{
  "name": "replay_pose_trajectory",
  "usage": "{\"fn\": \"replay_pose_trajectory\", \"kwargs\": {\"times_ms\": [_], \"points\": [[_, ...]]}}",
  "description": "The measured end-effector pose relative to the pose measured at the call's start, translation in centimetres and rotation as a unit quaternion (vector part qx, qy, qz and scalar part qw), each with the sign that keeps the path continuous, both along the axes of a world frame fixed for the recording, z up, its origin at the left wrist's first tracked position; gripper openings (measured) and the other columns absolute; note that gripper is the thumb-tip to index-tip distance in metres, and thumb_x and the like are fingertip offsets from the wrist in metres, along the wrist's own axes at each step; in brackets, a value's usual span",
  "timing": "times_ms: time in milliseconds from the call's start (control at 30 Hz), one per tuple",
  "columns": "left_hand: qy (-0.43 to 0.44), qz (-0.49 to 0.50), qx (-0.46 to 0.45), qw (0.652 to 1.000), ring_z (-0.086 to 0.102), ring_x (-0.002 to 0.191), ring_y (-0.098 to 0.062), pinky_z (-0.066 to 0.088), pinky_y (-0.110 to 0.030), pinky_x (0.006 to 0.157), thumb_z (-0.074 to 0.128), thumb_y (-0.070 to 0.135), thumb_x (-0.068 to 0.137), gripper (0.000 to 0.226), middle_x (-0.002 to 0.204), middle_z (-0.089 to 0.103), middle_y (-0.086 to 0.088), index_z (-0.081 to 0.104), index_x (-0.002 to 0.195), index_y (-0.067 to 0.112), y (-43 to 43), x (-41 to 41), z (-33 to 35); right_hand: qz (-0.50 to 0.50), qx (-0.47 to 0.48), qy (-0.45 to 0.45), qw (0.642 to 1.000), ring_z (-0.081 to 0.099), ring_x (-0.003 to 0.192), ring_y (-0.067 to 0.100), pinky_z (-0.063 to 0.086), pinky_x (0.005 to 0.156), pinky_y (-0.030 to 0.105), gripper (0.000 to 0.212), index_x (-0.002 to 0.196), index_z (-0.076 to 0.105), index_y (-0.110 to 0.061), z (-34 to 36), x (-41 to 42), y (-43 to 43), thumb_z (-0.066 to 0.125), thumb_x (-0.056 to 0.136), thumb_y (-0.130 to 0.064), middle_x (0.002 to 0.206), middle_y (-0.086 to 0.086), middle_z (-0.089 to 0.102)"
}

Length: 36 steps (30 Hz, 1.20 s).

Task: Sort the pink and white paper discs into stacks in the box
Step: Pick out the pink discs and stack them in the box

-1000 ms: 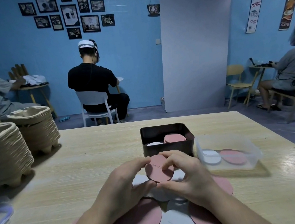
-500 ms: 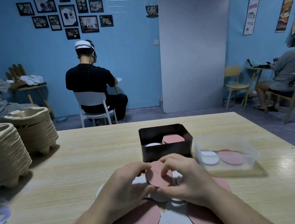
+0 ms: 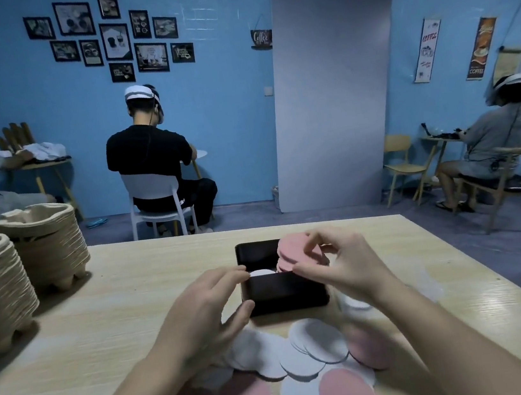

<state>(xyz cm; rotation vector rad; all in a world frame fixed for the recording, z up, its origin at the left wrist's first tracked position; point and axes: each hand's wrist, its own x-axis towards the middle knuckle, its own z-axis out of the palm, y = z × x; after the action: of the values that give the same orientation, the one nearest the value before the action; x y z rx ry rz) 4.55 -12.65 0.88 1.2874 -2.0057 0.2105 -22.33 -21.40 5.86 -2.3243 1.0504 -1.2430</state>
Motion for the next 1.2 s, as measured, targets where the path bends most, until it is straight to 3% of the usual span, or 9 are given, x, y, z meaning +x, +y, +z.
{"fn": "replay_pose_trajectory", "kwargs": {"times_ms": [100,267,433,700,833,967,1100,1200], "points": [[-0.053,0.006,0.013,0.998,0.053,0.134,-0.012,0.048,-0.036,0.108,0.053,0.051,0.095,0.054,0.149,0.055,0.01,0.056,0.143,0.025,-0.9,0.2,-1.0,-0.035,0.029,0.027,0.999,0.062,0.078,0.019,0.056,0.077,0.042,0.033,0.077,0.062,-0.027,0.5,0.0,-2.7,0.082,0.065,-0.05,0.079,-0.005,0.068],[-0.071,0.011,0.032,0.997,0.039,0.144,-0.008,0.028,-0.021,0.117,0.049,0.054,0.098,0.063,0.16,0.041,0.011,0.043,0.154,0.025,-0.7,0.5,-2.1,-0.072,0.057,0.068,0.993,0.05,0.067,0.008,0.043,0.065,0.032,0.031,0.075,0.064,-0.023,0.0,0.6,-5.2,0.086,0.067,-0.042,0.069,-0.008,0.062],[-0.022,-0.013,0.067,0.997,0.028,0.146,0.002,0.047,-0.019,0.104,0.045,0.058,0.096,0.066,0.163,0.03,0.02,0.039,0.156,0.031,-0.1,0.2,-1.8,-0.098,0.07,0.084,0.989,0.056,0.074,-0.001,0.043,0.063,0.024,0.035,0.076,0.064,-0.023,-0.9,1.4,-6.0,0.082,0.069,-0.051,0.076,-0.011,0.067],[-0.019,-0.016,0.078,0.997,0.024,0.146,0.005,0.05,-0.023,0.104,0.042,0.06,0.096,0.065,0.164,0.023,0.025,0.035,0.156,0.035,-0.1,0.2,-1.6,-0.115,0.051,0.129,0.984,0.057,0.078,0.008,0.042,0.063,0.026,0.035,0.075,0.066,-0.024,-1.2,1.8,-6.6,0.085,0.063,-0.051,0.078,-0.011,0.066],[-0.015,-0.015,0.073,0.997,0.027,0.145,0.003,0.048,-0.024,0.107,0.044,0.059,0.097,0.063,0.163,0.027,0.024,0.039,0.154,0.034,0.0,0.3,-1.7,-0.11,0.037,0.155,0.981,0.057,0.079,0.008,0.039,0.063,0.025,0.027,0.074,0.068,-0.025,-1.1,1.6,-6.7,0.082,0.072,-0.048,0.079,-0.013,0.064],[0.0,-0.011,0.064,0.998,0.035,0.144,0.001,0.037,-0.025,0.115,0.047,0.057,0.098,0.058,0.158,0.038,0.021,0.046,0.149,0.032,0.2,0.8,-1.7,-0.12,0.018,0.156,0.98,0.058,0.087,0.014,0.042,0.072,0.031,0.021,0.08,0.068,-0.025,-1.3,1.4,-6.6,0.078,0.081,-0.044,0.084,-0.012,0.066],[0.036,0.002,0.054,0.998,0.052,0.126,-0.002,0.044,-0.024,0.104,0.05,0.053,0.097,0.045,0.135,0.06,0.015,0.06,0.132,0.027,1.1,2.1,-0.8,-0.117,-0.013,0.117,0.986,0.059,0.091,0.017,0.046,0.081,0.035,0.013,0.08,0.068,-0.026,-1.2,1.0,-5.6,0.076,0.085,-0.035,0.088,-0.009,0.068],[0.041,0.03,0.059,0.997,0.06,0.107,-0.001,0.051,-0.029,0.091,0.049,0.052,0.096,0.035,0.112,0.066,0.019,0.067,0.114,0.028,1.8,3.7,-0.1,-0.092,-0.053,0.068,0.992,0.061,0.088,0.018,0.05,0.084,0.039,0.012,0.078,0.067,-0.024,-1.2,1.2,-3.4,0.077,0.085,-0.024,0.085,-0.008,0.069]]}}
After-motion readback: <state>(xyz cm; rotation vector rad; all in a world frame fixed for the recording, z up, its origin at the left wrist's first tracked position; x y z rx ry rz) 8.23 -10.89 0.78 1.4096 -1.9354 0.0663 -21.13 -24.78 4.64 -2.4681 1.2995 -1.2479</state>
